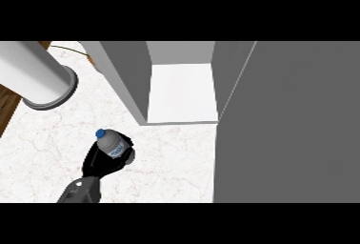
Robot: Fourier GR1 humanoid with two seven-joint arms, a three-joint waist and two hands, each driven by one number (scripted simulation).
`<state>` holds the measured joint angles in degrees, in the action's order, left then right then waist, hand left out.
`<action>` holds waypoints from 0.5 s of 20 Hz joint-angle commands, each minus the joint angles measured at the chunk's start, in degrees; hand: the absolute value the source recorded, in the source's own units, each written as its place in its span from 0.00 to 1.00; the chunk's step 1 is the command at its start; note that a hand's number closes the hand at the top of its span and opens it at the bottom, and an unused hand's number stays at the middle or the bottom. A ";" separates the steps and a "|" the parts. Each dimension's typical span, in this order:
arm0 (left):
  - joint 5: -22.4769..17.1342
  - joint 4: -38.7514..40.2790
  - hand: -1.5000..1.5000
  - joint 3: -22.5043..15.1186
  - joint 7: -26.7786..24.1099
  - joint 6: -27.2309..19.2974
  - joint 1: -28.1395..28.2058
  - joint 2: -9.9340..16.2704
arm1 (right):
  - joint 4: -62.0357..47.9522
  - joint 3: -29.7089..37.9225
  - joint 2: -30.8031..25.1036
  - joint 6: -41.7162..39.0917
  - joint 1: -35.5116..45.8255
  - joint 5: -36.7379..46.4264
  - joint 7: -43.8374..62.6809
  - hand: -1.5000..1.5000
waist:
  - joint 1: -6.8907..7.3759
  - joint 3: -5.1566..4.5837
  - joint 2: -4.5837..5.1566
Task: Pick up the bottled water, place it into the cabinet and close the cabinet
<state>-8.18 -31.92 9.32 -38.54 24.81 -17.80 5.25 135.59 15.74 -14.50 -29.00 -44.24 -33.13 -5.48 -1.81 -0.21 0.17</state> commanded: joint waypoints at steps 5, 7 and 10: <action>-1.27 0.81 1.00 1.20 -4.51 1.52 1.91 0.26 | 13.54 1.98 0.51 3.88 -4.40 -7.72 4.45 0.00 | 1.13 0.07 -0.28; -4.65 3.38 1.00 5.82 -3.98 0.93 -0.61 3.81 | 11.17 1.07 0.15 3.33 -3.59 -6.28 3.78 0.00 | 0.94 0.02 -0.04; -7.05 5.63 1.00 8.85 -3.72 1.30 -1.09 6.61 | 12.80 0.81 0.69 2.73 -5.45 -5.00 2.81 0.00 | 0.57 -0.01 -0.01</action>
<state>-12.62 -28.23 14.92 -40.58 24.24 -18.32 9.17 135.46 17.08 -15.13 -29.59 -46.50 -34.58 -7.32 -1.41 -0.20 0.06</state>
